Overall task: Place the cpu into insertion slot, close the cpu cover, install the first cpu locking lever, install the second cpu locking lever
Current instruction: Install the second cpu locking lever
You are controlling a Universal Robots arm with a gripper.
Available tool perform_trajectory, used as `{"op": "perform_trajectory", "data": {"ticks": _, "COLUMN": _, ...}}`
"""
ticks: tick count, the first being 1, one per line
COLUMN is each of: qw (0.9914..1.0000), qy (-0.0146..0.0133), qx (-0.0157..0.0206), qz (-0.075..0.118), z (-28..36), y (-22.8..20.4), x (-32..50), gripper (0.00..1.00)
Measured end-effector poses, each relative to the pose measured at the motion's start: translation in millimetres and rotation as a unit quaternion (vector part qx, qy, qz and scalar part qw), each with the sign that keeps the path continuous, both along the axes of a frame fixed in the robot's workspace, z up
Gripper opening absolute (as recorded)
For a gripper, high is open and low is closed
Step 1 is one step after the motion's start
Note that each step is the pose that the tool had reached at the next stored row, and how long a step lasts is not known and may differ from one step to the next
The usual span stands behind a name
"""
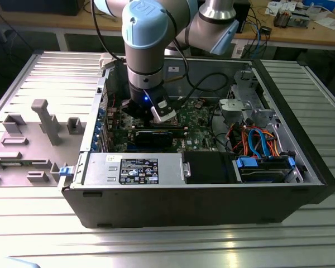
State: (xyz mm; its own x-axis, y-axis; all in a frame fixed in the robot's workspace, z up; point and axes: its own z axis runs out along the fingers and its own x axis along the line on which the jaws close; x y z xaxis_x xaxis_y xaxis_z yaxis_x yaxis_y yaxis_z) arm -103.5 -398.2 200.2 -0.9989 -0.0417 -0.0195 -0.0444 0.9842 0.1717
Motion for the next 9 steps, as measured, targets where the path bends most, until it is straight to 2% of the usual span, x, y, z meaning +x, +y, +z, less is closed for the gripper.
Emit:
{"op": "perform_trajectory", "data": {"ticks": 6, "qw": 1.0, "qy": 0.0, "qx": 0.0, "qz": 0.0, "z": 0.1, "y": -0.4, "x": -0.1, "gripper": 0.11}}
{"op": "perform_trajectory", "data": {"ticks": 9, "qw": 1.0, "qy": 0.0, "qx": 0.0, "qz": 0.0, "z": 4.2, "y": -0.4, "x": -0.1, "gripper": 0.11}}
